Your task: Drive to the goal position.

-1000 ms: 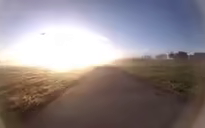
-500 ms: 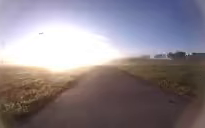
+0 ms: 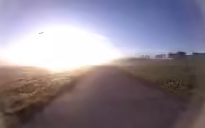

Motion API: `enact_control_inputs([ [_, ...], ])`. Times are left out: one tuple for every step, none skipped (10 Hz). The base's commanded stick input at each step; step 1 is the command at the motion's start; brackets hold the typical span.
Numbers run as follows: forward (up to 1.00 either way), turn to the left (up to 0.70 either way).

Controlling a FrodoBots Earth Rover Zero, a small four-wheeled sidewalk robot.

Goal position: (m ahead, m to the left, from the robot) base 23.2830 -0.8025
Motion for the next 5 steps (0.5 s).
enact_control_inputs([
  [0.70, 0.00],
  [0.70, 0.00],
  [0.70, 0.00],
  [0.70, 0.00],
  [0.70, 0.00],
])
